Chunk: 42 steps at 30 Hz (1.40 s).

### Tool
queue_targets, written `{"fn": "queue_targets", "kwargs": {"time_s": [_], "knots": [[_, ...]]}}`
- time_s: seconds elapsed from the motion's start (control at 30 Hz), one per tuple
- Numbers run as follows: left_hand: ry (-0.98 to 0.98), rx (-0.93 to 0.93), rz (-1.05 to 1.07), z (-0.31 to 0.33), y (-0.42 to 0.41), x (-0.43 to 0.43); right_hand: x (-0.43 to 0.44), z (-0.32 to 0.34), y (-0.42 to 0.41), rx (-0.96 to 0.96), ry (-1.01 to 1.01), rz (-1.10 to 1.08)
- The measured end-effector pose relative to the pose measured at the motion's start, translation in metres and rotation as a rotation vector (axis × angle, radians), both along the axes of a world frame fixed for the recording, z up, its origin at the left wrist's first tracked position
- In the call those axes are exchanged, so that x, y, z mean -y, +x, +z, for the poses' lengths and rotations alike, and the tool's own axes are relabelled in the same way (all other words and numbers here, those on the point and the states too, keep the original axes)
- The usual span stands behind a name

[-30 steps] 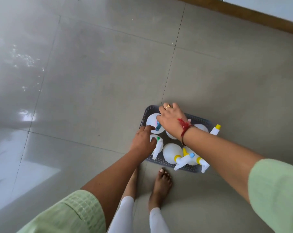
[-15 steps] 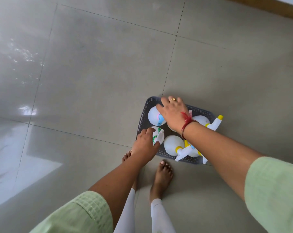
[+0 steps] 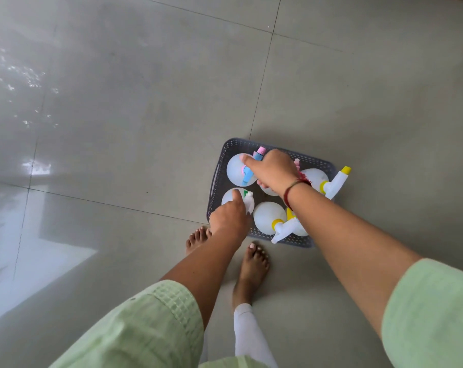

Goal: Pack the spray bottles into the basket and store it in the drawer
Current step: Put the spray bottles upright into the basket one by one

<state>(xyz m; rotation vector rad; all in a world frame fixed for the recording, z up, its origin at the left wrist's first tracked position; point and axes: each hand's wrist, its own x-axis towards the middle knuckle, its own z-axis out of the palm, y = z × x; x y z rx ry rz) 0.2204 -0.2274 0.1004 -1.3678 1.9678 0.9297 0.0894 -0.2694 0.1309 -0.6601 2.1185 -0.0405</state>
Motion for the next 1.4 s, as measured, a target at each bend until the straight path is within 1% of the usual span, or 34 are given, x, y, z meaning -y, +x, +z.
{"fn": "queue_targets", "kwargs": {"time_s": [0.1,0.2,0.37,0.53,0.6,0.7,0.77,0.83,0.9,1.03,1.17,1.27,1.4], "knots": [[0.006,-0.022,0.004,-0.002,0.001,-0.001,0.004,-0.011,0.0,-0.022,-0.023,-0.008],[0.025,-0.028,0.059,-0.002,0.007,-0.001,0.003,-0.009,-0.002,-0.054,-0.016,-0.006],[0.069,-0.007,0.116,-0.004,0.016,0.002,-0.002,-0.005,0.003,-0.133,-0.04,0.145],[0.098,0.009,0.193,-0.002,0.018,0.004,-0.006,-0.002,0.002,-0.088,-0.05,0.135],[0.053,0.031,0.25,0.005,0.023,0.005,-0.012,0.004,-0.001,-0.077,-0.085,0.082],[-0.124,-0.073,0.33,0.029,0.037,0.004,-0.031,0.02,-0.013,-0.115,-0.195,-0.052],[-0.175,-0.151,0.272,0.044,0.05,-0.001,-0.048,0.026,-0.024,-0.122,-0.239,-0.107],[-0.141,-0.205,0.144,0.052,0.056,-0.012,-0.062,0.03,-0.036,-0.153,-0.25,-0.115],[-0.078,-0.231,0.068,0.058,0.051,-0.028,-0.071,0.031,-0.049,-0.199,-0.227,-0.102],[0.026,-0.256,0.029,0.056,0.015,-0.058,-0.078,0.018,-0.065,-0.17,-0.081,-0.058],[0.035,-0.327,0.052,0.045,-0.021,-0.067,-0.079,0.003,-0.062,-0.126,-0.057,-0.044],[0.031,-0.292,0.039,0.038,-0.037,-0.064,-0.079,-0.003,-0.059,-0.081,-0.025,-0.067],[0.01,-0.173,-0.096,0.028,-0.046,-0.062,-0.076,-0.005,-0.057,-0.116,0.028,0.044]]}}
